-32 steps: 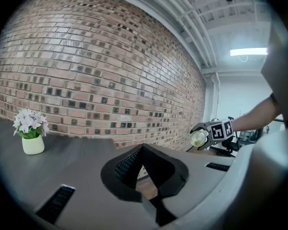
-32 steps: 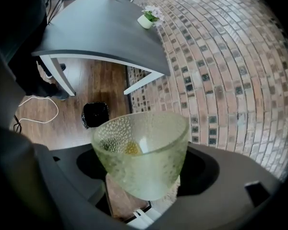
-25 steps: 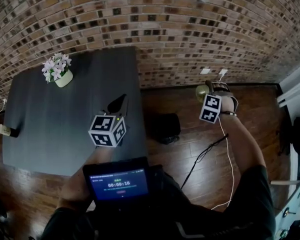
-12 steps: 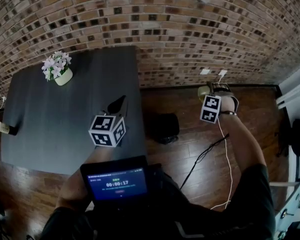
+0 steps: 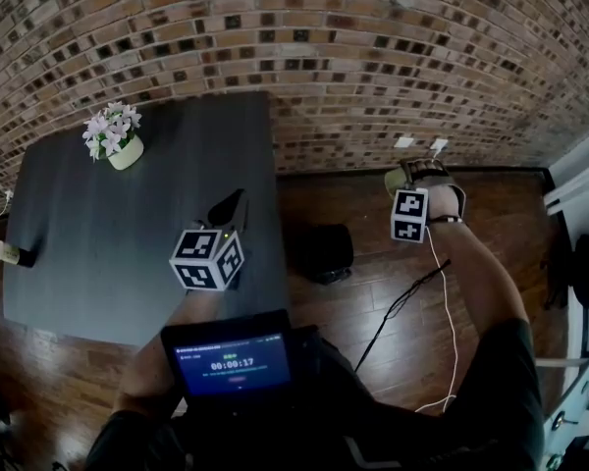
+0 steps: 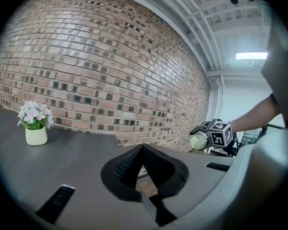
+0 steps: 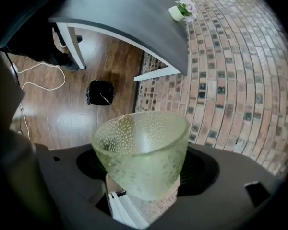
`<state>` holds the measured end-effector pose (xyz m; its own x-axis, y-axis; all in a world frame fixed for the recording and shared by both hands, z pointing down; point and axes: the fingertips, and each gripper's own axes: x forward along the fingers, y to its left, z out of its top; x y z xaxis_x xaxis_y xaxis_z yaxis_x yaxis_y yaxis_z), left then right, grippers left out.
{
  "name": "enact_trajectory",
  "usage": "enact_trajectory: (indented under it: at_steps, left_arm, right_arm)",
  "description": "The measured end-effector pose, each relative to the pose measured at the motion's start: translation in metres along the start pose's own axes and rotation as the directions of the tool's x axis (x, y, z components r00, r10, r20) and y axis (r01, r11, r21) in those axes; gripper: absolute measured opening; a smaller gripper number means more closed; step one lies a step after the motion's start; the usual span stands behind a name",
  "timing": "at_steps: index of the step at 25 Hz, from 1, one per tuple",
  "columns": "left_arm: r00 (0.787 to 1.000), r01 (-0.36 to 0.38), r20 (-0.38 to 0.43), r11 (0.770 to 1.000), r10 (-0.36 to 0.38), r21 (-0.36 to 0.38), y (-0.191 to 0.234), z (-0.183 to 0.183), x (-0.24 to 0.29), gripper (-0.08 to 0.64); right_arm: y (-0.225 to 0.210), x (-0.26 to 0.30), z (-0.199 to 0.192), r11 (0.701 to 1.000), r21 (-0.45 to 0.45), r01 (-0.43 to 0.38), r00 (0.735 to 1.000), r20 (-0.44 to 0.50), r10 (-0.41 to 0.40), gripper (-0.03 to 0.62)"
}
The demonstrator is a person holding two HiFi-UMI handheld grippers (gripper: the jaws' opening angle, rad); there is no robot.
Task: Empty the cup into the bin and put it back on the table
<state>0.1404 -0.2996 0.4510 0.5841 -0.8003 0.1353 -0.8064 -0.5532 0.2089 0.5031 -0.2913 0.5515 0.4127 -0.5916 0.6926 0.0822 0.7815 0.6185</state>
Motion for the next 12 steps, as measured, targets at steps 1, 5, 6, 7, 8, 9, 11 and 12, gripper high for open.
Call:
enact_trajectory:
  at_steps: [1,5,6,7,8,9,11,12]
  left_arm:
    - [1.000,-0.002,0.000,1.000,0.002,-0.003,0.000,0.000,0.000,-0.008]
    - [1.000,0.003,-0.002,1.000,-0.003,0.001,-0.001,-0.001,-0.001,-0.008]
    - [1.000,0.001,-0.002,1.000,-0.001,0.002,0.000,-0.001,-0.001,-0.008]
    - [1.000,-0.003,0.000,1.000,0.003,0.003,0.001,-0.001,-0.001,-0.008]
    - [1.000,-0.009,0.004,1.000,0.009,0.006,0.002,0.000,-0.002,-0.008]
    - [1.000,-0.014,0.010,1.000,0.014,0.010,0.002,0.001,-0.002,-0.008]
    - [1.000,-0.017,0.021,1.000,0.017,0.011,0.004,0.004,-0.005,-0.008]
    - [1.000,-0.016,0.023,1.000,0.016,0.007,0.006,0.004,-0.007,-0.008]
  right_arm:
    - [-0.001,0.000,0.001,1.000,-0.011,0.004,1.000,-0.001,-0.004,0.400]
    - [-0.003,-0.003,0.008,1.000,-0.024,0.007,1.000,0.006,-0.007,0.400]
    - [-0.003,-0.003,0.010,0.999,-0.034,0.009,1.000,0.006,-0.009,0.400]
    - [-0.002,-0.002,0.011,0.999,-0.048,0.010,1.000,0.006,-0.010,0.400]
    - [-0.001,-0.002,0.012,0.998,-0.061,0.011,1.000,0.003,-0.011,0.400]
    - [0.001,-0.001,0.012,0.997,-0.071,0.011,1.000,0.000,-0.011,0.400]
    - [0.004,-0.001,0.013,0.996,-0.084,0.009,1.000,-0.005,-0.010,0.400]
    - [0.005,0.000,0.014,0.996,-0.092,0.007,1.000,-0.007,-0.008,0.400]
